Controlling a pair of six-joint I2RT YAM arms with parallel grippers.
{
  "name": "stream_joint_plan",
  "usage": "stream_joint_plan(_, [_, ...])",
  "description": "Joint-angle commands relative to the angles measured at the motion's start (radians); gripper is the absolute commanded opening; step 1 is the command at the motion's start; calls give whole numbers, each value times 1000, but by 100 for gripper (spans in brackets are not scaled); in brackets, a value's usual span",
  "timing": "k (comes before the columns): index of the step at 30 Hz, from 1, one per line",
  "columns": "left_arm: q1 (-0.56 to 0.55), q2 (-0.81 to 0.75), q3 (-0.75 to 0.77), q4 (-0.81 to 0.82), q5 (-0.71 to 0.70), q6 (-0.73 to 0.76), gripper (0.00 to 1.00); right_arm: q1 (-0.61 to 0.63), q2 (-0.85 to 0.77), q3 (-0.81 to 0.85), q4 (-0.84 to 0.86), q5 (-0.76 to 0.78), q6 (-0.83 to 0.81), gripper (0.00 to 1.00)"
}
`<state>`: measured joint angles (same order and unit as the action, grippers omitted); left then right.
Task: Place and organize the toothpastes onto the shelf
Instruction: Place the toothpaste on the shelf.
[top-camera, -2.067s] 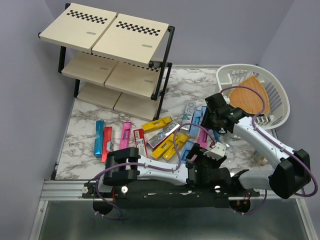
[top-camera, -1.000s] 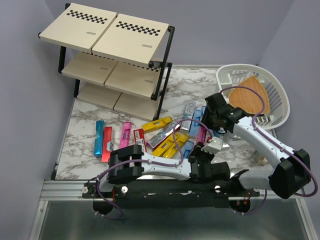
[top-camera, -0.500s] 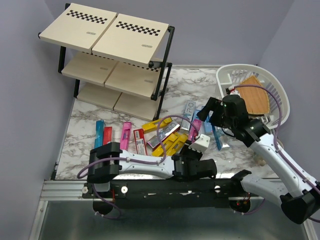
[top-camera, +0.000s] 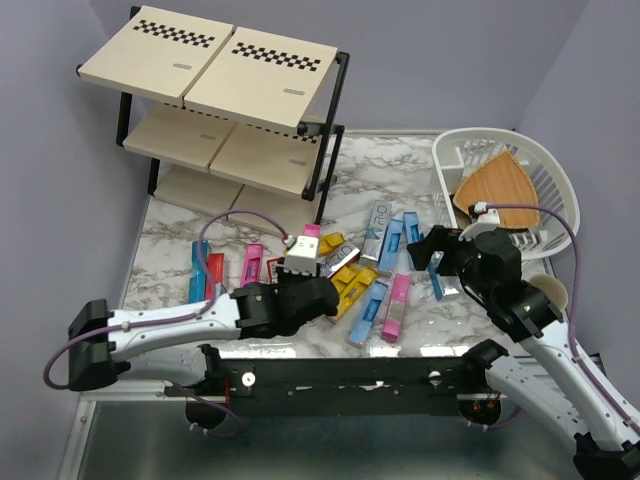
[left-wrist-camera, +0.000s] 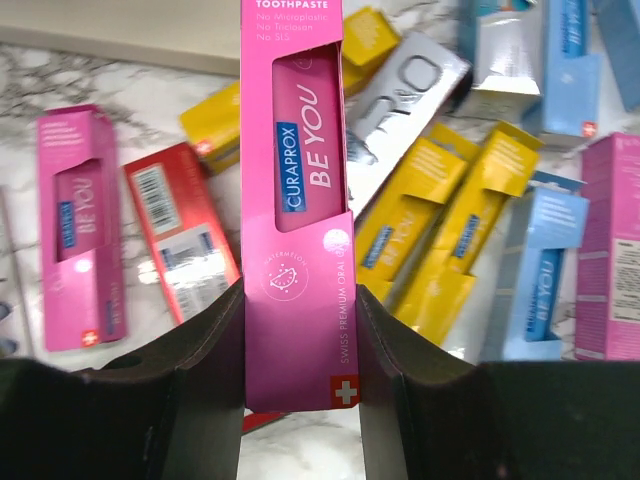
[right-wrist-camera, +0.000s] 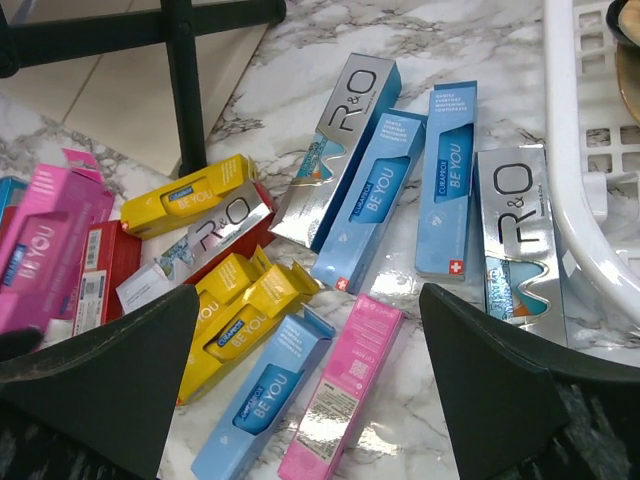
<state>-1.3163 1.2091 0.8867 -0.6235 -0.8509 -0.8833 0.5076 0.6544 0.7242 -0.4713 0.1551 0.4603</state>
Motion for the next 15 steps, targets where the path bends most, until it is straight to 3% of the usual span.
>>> stream_joint_plan(1, [101, -222, -106, -47, 49, -5, 28, 6, -58, -61, 97, 5, -57, 100])
stream_joint_plan(5, [262, -414, -156, -35, 101, 107, 30, 5, -81, -81, 137, -74, -74, 100])
stream_joint_plan(6, [361, -437, -163, -25, 125, 171, 30, 5, -87, -83, 141, -80, -80, 100])
stream_joint_plan(8, [458, -480, -170, 27, 222, 239, 30, 5, -93, -89, 151, -112, -80, 100])
stream_joint_plan(9, [565, -480, -170, 53, 258, 271, 30, 5, -99, -95, 157, -127, -83, 100])
stream_joint_plan(13, [770, -372, -146, 146, 461, 380, 28, 5, -107, -109, 172, -150, -84, 100])
stream_joint_plan(15, [804, -306, -127, 156, 472, 417, 25, 5, -117, -112, 172, -150, -87, 100])
